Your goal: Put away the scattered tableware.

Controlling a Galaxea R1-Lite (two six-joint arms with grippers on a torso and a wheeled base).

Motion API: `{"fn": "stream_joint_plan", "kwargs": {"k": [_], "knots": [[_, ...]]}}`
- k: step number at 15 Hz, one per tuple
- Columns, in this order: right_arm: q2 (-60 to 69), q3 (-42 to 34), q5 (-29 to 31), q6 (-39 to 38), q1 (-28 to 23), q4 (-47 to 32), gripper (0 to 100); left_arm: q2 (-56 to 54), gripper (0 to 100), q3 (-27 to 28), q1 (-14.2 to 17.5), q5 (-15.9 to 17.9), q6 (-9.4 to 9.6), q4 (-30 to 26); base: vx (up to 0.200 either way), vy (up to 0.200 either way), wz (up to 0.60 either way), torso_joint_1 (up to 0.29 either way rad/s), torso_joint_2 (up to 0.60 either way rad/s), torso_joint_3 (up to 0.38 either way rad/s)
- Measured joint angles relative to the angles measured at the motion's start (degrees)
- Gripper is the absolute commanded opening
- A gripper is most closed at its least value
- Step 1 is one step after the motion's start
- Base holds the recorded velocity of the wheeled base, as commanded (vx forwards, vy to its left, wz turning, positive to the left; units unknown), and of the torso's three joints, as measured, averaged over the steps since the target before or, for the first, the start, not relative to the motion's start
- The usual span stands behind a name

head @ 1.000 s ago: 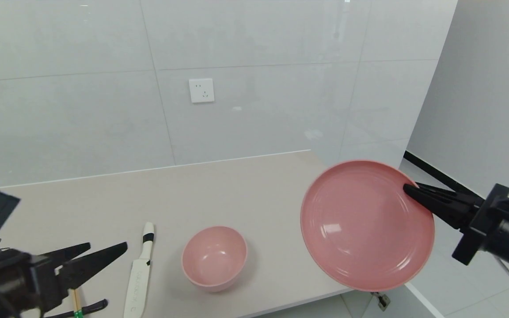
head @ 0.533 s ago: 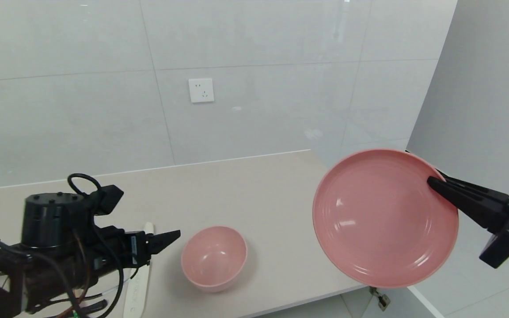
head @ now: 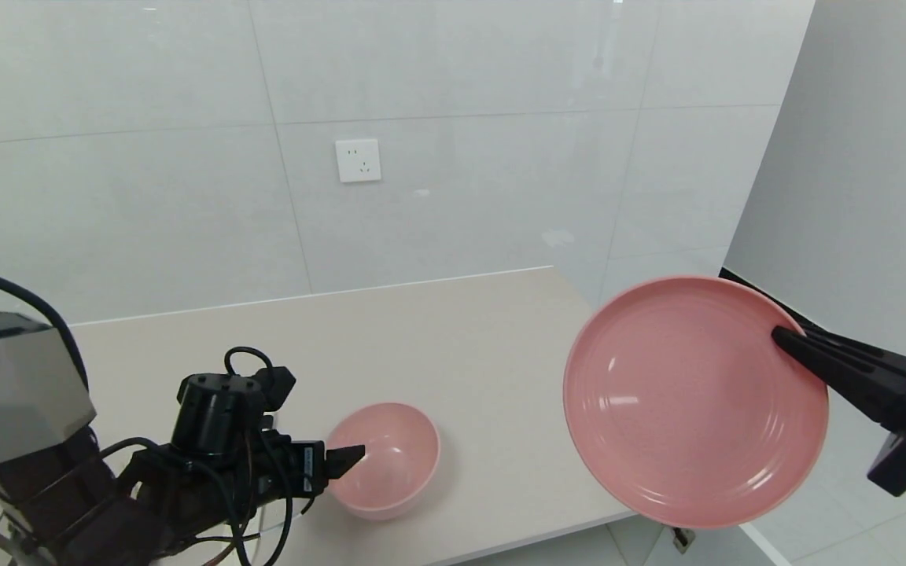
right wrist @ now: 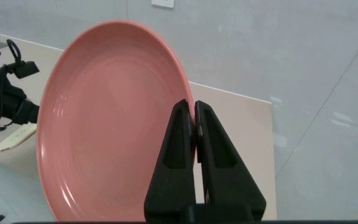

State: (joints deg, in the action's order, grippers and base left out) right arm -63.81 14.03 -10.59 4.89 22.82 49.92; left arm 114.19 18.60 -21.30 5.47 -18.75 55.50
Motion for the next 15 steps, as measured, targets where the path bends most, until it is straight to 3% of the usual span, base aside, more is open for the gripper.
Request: {"fn": "stream_joint_plan", "kwargs": {"k": [2, 6, 7, 10, 13, 15], "knots": [[0.1, -0.3, 0.0, 0.0, 0.0, 0.0, 0, 2.3, 100, 1.4, -0.2, 0.0, -1.69, 0.4, 0.0, 0.0, 0.0, 0.0, 0.0, 0.0], [0.5, -2.3, 0.0, 0.0, 0.0, 0.0, 0, 5.7, 100, 3.0, -0.3, -0.1, -2.11, 0.9, 0.0, 0.0, 0.0, 0.0, 0.0, 0.0], [0.7, -2.4, 0.0, 0.0, 0.0, 0.0, 0, 6.1, 0, 3.0, -0.3, -0.2, -2.46, 1.0, 0.0, 0.0, 0.0, 0.0, 0.0, 0.0], [1.3, -2.6, 0.1, 0.0, -0.1, 0.0, 0, 6.8, 0, 3.0, -0.3, -1.0, -2.89, 2.4, 0.0, 0.0, 0.0, 0.0, 0.0, 0.0], [2.0, -2.7, 0.1, 0.0, -0.7, 0.0, 0, 7.0, 0, 1.3, -0.5, -1.8, -2.93, 8.1, 0.0, 0.0, 0.0, 0.0, 0.0, 0.0], [3.3, -3.5, 0.1, 0.0, -1.2, -0.1, 0, 6.8, 0, -1.7, -0.4, -2.9, -2.86, 18.4, 0.0, 0.0, 0.0, 0.0, 0.0, 0.0]]}}
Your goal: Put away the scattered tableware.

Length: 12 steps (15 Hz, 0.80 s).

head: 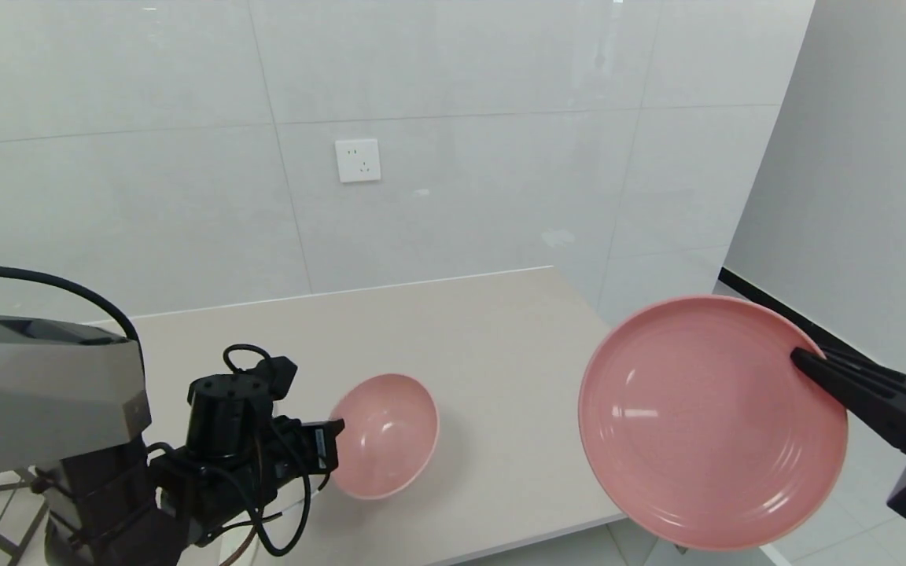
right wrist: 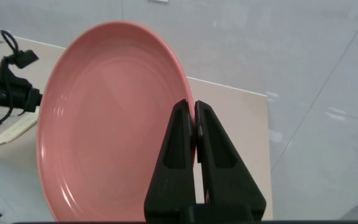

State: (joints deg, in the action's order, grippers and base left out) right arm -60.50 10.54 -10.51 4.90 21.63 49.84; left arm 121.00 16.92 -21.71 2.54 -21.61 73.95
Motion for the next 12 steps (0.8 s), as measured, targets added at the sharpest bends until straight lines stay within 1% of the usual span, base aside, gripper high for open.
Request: {"fn": "stream_joint_plan", "kwargs": {"k": [2, 3, 5, 7, 8, 10, 12], "knots": [[1.6, -0.9, 0.0, 0.0, -0.7, 0.0, 0, -1.2, 0, -4.7, 0.0, -0.4, 0.09, 7.3, 0.0, 0.0, 0.0, 0.0, 0.0, 0.0], [2.4, -1.3, 0.0, 0.0, -1.3, 0.0, 0, -2.2, 0, -6.5, 0.0, -0.5, 0.09, 8.8, 0.0, 0.0, 0.0, 0.0, 0.0, 0.0], [3.9, -2.3, 0.0, 0.0, -2.4, 0.0, 0, -6.0, 0, -9.7, 0.1, -0.6, 0.09, 10.2, 0.0, 0.0, 0.0, 0.0, 0.0, 0.0], [5.8, -3.4, 0.0, 0.0, -3.4, 0.0, 0, -10.9, 0, -12.2, 0.2, -0.7, 0.11, 10.2, 0.0, 0.0, 0.0, 0.0, 0.0, 0.0], [6.9, -4.1, 0.0, 0.1, -4.1, -0.1, 0, -14.3, 0, -13.3, 0.2, -1.2, 0.13, 10.1, 0.0, 0.0, 0.0, 0.0, 0.0, 0.0], [10.3, -5.4, 0.0, 1.0, -6.3, -0.1, 0, -23.2, 0, -15.0, 0.3, -3.4, 0.2, 7.2, 0.0, 0.0, 0.0, 0.0, 0.0, 0.0], [15.8, -6.7, -0.2, 3.1, -11.1, -1.4, 0, -35.6, 0, -15.8, 0.4, -5.2, 0.79, 0.1, 0.0, 0.0, 0.0, 0.0, 0.0, 0.0]]}}
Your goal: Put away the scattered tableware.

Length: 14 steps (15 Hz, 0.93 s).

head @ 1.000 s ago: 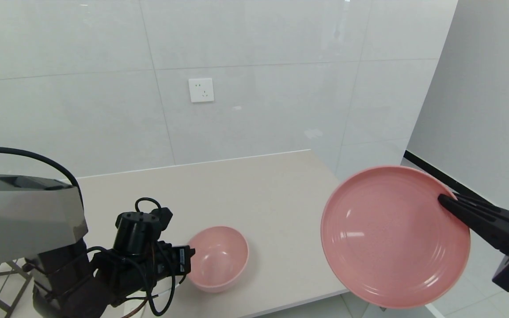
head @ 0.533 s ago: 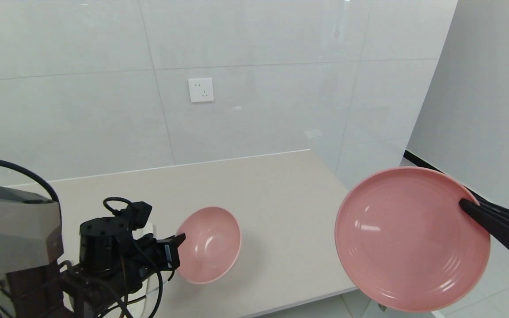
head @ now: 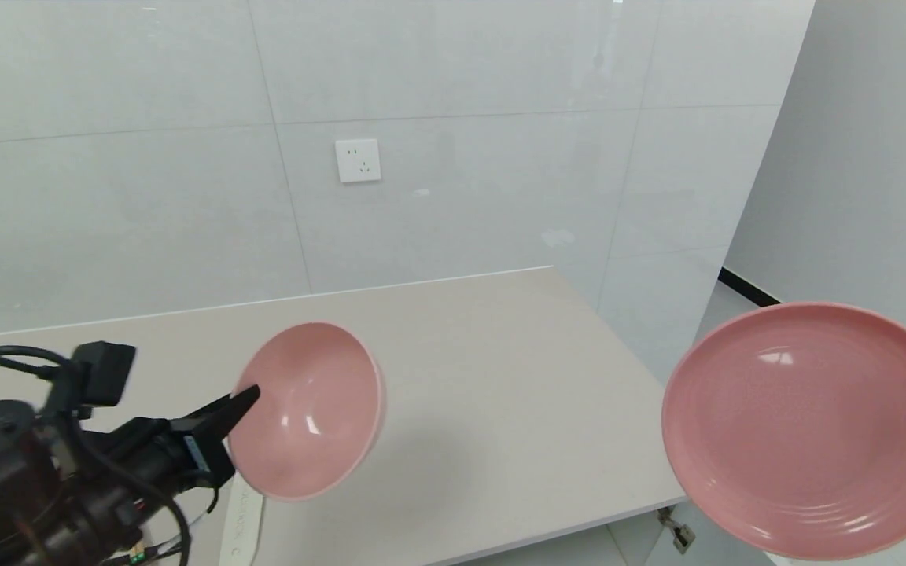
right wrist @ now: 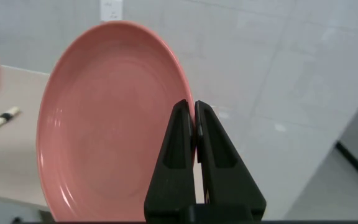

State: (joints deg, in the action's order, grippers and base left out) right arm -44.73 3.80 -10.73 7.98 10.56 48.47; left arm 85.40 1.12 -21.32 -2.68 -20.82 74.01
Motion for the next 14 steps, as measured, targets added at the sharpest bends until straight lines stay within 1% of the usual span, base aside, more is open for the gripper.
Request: {"fn": "stream_joint_plan", "kwargs": {"k": [1, 3, 4, 6, 8, 9, 10, 11, 12, 14], "knots": [[3.1, -0.5, -0.3, 0.8, -2.6, -1.5, 0, -6.8, 0, -0.2, 0.5, -0.7, 0.57, -4.5, 0.0, 0.0, 0.0, 0.0, 0.0, 0.0], [11.3, -1.2, -1.5, 1.8, -6.6, -6.4, 0, -23.4, 0, -0.4, 3.2, -1.1, 2.54, -14.9, 0.0, 0.0, 0.0, 0.0, 0.0, 0.0], [15.9, -1.4, -2.1, 2.0, -8.0, -9.4, 0, -31.7, 0, -0.4, 5.1, -0.5, 3.69, -19.7, 0.0, 0.0, 0.0, 0.0, 0.0, 0.0], [26.1, -1.6, -2.9, 2.3, -10.3, -17.0, 0, -49.0, 0, 0.4, 9.8, 1.7, 6.11, -31.8, 0.0, 0.0, 0.0, 0.0, 0.0, 0.0], [34.0, -3.0, -3.2, 2.4, -11.9, -24.8, 0, -64.0, 0, 1.5, 14.0, 3.6, 8.97, -46.2, 0.0, 0.0, 0.0, 0.0, 0.0, 0.0], [36.2, -3.3, -3.0, 2.3, -12.2, -27.1, 0, -69.6, 0, 1.3, 16.1, 4.4, 10.46, -52.1, 0.0, 0.0, 0.0, 0.0, 0.0, 0.0], [37.8, -3.6, -2.5, 2.4, -12.5, -32.9, 0, -74.1, 0, 0.4, 18.0, 5.0, 12.01, -57.5, 0.0, 0.0, 0.0, 0.0, 0.0, 0.0], [38.9, -3.7, -0.4, 2.4, -12.6, -39.2, 0, -77.7, 0, -0.2, 19.4, 5.3, 13.9, -62.9, 0.0, 0.0, 0.0, 0.0, 0.0, 0.0], [39.6, -3.7, 1.8, 2.1, -12.6, -43.7, 0, -80.4, 0, -0.8, 20.3, 5.4, 16.66, -68.1, 0.0, 0.0, 0.0, 0.0, 0.0, 0.0], [40.4, -3.8, 2.7, -0.5, -12.7, -44.6, 0, -83.3, 0, -0.9, 21.1, 4.9, 19.05, -71.3, 0.0, 0.0, 0.0, 0.0, 0.0, 0.0]]}}
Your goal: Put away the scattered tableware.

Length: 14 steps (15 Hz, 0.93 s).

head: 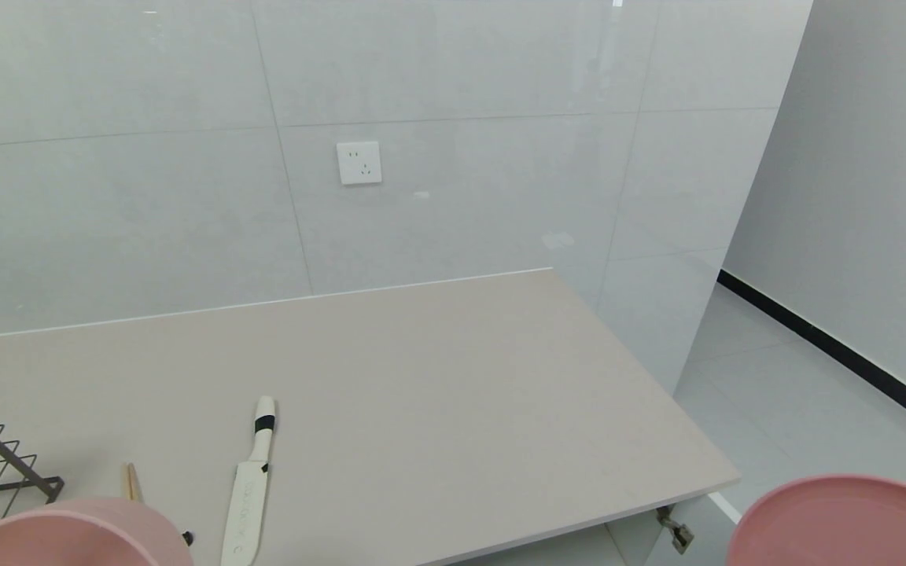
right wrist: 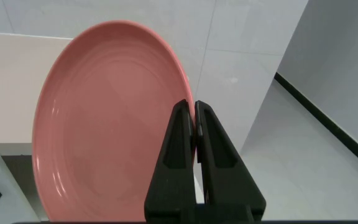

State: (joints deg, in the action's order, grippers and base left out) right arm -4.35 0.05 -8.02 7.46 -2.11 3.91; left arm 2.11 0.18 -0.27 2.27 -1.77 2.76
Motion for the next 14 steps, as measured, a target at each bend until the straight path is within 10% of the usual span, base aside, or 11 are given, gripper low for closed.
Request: {"fn": "stream_joint_plan", "kwargs": {"k": [3, 14], "knots": [[0.5, 0.0, 0.1, -1.3, 0.0, 0.0, 0, -1.8, 0, -0.1, 0.3, -1.8, 2.56, -2.8, 0.0, 0.0, 0.0, 0.0, 0.0, 0.0], [0.6, 0.0, 0.2, -1.3, 0.0, -0.1, 0, -2.2, 0, -0.2, 0.2, -1.9, 2.23, -2.9, 0.0, 0.0, 0.0, -0.039, 0.11, 0.067]]}}
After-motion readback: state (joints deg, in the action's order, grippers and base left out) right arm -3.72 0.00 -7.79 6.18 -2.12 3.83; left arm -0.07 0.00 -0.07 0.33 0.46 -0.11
